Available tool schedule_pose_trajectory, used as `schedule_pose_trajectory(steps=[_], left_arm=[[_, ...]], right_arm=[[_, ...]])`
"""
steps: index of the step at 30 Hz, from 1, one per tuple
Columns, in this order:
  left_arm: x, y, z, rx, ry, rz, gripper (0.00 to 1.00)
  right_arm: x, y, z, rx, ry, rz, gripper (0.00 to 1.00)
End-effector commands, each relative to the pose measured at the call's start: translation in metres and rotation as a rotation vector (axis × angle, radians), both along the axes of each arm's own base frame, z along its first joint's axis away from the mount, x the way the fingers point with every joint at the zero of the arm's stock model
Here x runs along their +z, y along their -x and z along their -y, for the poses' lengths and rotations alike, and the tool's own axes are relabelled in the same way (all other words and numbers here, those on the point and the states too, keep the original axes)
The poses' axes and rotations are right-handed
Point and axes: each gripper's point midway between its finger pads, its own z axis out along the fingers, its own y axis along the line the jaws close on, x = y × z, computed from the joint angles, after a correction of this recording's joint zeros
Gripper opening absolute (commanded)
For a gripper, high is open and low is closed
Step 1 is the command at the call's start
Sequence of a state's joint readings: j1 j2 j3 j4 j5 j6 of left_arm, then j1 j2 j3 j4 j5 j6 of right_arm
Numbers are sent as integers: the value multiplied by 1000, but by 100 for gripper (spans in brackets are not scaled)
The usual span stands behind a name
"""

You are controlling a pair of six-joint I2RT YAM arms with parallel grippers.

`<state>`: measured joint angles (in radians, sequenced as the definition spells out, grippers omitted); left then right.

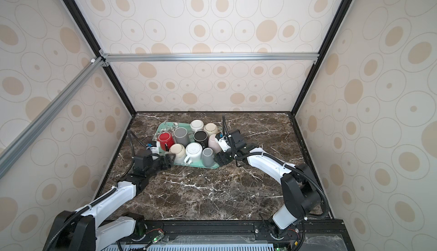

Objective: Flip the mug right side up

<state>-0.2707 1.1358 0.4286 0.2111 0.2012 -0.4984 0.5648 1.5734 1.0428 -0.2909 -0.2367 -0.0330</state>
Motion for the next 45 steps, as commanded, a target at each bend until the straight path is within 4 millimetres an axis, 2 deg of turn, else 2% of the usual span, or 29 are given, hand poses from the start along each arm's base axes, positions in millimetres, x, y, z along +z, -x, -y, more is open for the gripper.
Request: schedule_pose_trajectory(steps=[1,7,10,15,21,27,31,37,43,45], left_arm=[[-4,5,34,-74,54,-39,66],[-20,27,69,-140,34,-69,63],[-26,36,88,-177,60,-62,59],[-38,49,124,-237,136,-75,49],[-50,51,163,-303,167,-84,41],[-57,37,174,-289,170,-55,37],[-60,23,180,-282,140,-27,32],[-62,10,185,-257,143,10,28],[-62,-1,194,-259,143,32,27],[-63,-4,196,-261,137,42,27]], right_arm=[[-22,9,-4,48,1,-46,77],[-47,7,-7,28,4,-78,73],[-54,1,-9,13,19,-70,65],[-57,-8,-12,-6,58,-10,59],[-57,-9,-21,12,62,38,55],[-62,-16,-17,-19,106,61,47],[-64,-18,-16,-10,124,70,28],[-55,-25,-17,-3,125,120,11],[-46,-31,-19,4,124,167,0],[-42,-35,-18,-7,122,190,0]])
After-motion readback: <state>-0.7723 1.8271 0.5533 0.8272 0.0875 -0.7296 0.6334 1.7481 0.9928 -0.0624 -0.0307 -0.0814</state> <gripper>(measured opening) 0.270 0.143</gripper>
